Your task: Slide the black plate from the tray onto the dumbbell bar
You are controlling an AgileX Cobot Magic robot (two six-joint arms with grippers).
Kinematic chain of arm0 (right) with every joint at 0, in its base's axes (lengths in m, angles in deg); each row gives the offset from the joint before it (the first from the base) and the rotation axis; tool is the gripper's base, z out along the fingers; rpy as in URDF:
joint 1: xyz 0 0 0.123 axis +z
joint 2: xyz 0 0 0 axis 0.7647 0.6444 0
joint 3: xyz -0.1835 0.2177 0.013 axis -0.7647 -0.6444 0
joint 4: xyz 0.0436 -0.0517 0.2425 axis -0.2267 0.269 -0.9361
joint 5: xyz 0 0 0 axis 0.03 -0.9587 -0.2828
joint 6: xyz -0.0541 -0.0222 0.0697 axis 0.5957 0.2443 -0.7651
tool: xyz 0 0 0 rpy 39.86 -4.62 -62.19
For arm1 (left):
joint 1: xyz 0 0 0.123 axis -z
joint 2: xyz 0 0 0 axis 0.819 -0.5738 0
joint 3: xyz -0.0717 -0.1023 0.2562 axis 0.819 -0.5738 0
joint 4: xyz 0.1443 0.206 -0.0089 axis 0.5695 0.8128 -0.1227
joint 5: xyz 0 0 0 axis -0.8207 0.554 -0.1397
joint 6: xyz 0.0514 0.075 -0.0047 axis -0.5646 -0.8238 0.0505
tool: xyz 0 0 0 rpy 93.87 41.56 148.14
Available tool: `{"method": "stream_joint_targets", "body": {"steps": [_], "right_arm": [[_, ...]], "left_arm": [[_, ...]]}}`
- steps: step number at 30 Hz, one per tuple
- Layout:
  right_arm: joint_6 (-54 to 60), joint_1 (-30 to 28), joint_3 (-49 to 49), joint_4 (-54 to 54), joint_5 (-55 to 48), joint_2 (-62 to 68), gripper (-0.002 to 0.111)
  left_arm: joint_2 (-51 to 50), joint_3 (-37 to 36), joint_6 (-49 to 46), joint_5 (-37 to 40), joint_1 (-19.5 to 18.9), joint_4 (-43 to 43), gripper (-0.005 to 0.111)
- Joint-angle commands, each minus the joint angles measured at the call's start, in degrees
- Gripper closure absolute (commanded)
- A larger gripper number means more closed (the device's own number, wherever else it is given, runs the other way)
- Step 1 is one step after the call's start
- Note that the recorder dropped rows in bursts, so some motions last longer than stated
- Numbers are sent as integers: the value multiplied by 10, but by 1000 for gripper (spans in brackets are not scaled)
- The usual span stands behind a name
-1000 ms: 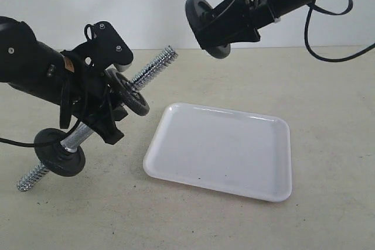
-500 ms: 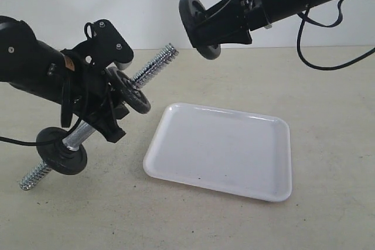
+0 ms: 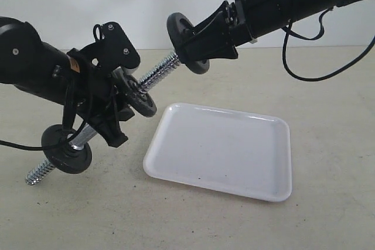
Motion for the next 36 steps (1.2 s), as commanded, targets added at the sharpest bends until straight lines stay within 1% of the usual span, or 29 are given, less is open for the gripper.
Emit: {"method": "stream_joint_targets", "body": {"steps": [1,26,36], "right_arm": [[0,-1,5,-37,-11,-9,108],[-17,-1,5,-41,-11,13,108],[10,-1,5,-84,-11,13,108]], "left_arm": [[30,20,-7,-87,2,-6,102],[47,20,-7,-87,2,-8,102],[47,20,-7,-77,2,-8,102]]}}
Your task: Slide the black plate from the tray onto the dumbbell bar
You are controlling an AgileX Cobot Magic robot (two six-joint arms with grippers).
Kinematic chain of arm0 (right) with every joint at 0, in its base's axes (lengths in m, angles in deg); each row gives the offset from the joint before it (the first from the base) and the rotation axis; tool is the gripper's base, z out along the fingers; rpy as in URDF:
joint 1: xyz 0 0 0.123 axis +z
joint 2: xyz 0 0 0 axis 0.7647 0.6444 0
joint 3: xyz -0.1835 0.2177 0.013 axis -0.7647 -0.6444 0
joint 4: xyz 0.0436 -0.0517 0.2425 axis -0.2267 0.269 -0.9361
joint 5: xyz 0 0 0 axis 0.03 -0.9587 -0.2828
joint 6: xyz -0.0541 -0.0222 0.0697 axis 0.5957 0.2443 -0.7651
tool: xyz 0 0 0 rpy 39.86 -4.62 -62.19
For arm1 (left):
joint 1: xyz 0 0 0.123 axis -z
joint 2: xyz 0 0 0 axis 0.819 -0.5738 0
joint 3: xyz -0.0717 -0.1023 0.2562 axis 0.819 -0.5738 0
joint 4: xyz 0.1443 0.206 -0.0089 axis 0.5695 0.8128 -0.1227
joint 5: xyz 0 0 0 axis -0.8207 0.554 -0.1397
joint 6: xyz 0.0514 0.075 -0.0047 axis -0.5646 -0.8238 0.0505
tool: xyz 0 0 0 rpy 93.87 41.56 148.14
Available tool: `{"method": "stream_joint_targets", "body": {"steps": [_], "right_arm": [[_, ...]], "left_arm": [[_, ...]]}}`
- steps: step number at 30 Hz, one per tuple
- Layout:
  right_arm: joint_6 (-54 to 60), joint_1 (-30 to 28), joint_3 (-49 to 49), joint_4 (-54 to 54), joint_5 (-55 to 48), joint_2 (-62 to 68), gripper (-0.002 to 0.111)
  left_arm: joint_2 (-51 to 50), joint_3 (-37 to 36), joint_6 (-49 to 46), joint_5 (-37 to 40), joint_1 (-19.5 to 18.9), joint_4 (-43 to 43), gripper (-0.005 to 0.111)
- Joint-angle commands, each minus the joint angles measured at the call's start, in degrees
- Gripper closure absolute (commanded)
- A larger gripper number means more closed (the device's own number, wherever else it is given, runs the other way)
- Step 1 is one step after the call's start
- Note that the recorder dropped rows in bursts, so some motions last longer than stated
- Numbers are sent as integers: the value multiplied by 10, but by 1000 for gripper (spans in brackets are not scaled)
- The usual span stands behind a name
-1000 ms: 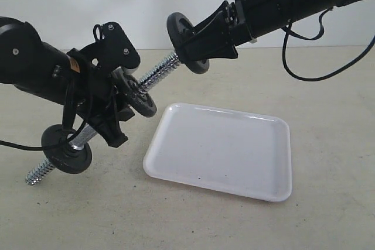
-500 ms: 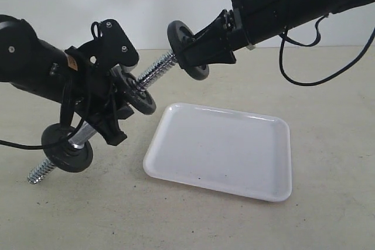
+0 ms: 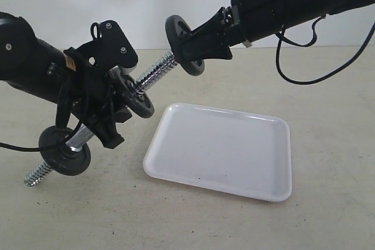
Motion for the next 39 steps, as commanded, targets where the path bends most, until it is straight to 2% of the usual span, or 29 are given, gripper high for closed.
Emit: {"method": "stream_joint_targets", "body": {"steps": [1,17,39], "right_arm": [[14,-1,5,-51,-11,-10,108],[-26,-1,5,-11,-11,-10,108],[-9,17,5,-11,-11,-10,108]], "left_arm": [[34,20,-3,-103,2,-5,102],[34,20,-3,-107,2,-4,102],[36,20,-3,-105,8,-5,102]]}}
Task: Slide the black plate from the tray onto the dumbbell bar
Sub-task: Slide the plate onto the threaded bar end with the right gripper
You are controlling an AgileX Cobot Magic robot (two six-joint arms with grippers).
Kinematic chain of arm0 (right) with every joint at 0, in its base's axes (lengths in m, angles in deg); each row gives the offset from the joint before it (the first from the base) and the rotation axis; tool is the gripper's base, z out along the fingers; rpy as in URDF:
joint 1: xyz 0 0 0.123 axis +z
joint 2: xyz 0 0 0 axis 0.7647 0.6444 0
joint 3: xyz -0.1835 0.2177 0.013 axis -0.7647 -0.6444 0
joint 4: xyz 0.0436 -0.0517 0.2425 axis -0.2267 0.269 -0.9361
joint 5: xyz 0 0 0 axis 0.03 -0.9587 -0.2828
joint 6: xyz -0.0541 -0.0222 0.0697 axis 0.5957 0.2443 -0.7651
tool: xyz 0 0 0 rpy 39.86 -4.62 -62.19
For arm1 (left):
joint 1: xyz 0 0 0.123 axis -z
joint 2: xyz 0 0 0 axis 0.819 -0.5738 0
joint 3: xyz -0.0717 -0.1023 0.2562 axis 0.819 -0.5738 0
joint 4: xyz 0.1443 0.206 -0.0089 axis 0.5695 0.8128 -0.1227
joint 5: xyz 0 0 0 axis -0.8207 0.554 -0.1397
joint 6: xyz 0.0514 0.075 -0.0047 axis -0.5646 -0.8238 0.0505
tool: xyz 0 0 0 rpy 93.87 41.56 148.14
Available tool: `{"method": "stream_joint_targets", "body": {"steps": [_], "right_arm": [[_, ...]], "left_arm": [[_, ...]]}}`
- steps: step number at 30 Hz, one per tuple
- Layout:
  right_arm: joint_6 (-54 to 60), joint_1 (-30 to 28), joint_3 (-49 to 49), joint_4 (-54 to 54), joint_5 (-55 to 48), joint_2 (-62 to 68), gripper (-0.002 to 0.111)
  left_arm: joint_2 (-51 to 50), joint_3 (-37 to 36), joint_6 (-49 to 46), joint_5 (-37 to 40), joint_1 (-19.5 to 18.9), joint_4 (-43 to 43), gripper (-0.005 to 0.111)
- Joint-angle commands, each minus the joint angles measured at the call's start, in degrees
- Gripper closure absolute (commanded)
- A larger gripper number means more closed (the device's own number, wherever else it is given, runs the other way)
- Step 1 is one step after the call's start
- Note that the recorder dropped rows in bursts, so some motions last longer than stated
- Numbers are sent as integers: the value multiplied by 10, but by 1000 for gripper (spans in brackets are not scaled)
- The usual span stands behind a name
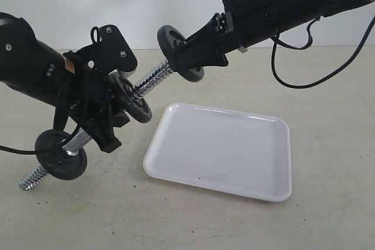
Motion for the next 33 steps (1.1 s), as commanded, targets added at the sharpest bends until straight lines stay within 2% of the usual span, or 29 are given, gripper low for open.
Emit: {"method": "stream_joint_targets", "body": {"steps": [1,7,16,33], "right_arm": [[7,2,5,-35,-14,-10,108],[14,1,5,-34,-14,-10,108],[-3,1,5,-34,-14,-10,108],[-16,1,5,-18,-14,-10,108]], "left_arm": [[38,20,-1,-123,9,-7,102],[59,20,-21,-123,36,-5,102],[61,20,-20,-120,36,-5,102],[61,20,-16,-168,36,-5,102]]}}
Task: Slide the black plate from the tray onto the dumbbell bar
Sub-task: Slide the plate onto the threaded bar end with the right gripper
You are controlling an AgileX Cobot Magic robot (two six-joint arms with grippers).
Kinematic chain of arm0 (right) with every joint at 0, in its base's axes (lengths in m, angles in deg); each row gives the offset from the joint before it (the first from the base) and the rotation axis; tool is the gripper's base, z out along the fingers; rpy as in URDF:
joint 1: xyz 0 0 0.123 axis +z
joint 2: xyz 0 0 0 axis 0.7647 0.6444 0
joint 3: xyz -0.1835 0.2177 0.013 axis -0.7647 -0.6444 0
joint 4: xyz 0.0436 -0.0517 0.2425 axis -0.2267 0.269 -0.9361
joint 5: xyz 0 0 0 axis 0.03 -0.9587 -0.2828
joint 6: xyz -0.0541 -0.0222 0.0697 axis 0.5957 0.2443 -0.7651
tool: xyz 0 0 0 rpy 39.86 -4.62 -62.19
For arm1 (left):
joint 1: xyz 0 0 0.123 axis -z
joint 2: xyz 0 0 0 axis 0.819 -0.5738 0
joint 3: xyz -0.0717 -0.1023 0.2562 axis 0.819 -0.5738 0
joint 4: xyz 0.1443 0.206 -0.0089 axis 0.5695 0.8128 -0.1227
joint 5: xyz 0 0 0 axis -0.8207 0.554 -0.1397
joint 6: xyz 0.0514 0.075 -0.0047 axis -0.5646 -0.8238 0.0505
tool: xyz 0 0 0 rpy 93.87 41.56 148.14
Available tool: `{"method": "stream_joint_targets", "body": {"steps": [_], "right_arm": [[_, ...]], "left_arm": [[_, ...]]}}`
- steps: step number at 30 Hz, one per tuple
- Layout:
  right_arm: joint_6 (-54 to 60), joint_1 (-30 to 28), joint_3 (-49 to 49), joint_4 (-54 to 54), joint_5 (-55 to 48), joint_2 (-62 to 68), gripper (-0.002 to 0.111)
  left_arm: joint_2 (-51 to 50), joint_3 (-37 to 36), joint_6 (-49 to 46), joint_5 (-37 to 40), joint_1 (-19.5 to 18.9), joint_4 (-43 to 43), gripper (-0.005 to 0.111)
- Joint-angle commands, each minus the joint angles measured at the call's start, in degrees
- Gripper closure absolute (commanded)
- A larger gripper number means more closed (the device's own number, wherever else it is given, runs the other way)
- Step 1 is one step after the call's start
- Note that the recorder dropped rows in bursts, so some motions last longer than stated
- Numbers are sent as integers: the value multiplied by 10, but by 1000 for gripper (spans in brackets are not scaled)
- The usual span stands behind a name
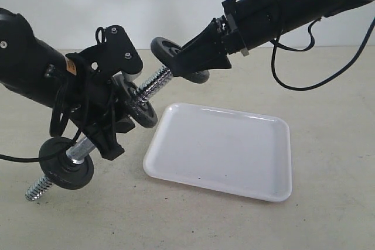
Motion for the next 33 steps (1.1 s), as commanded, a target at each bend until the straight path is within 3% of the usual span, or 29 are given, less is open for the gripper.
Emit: {"method": "stream_joint_targets", "body": {"steps": [1,10,26,33], "right_arm": [[4,0,5,-33,18,-10,108],[42,0,5,-110,18,-10,108],[-39,1,5,-42,18,-10,108],[-45,1,5,-93,18,-10,108]], "left_arm": [[37,22,-18,-203,7,3,102],[37,22,-5,-227,7,3,102],[37,22,5,-252,5,3,102],[37,22,16,-252,5,3,102]]}}
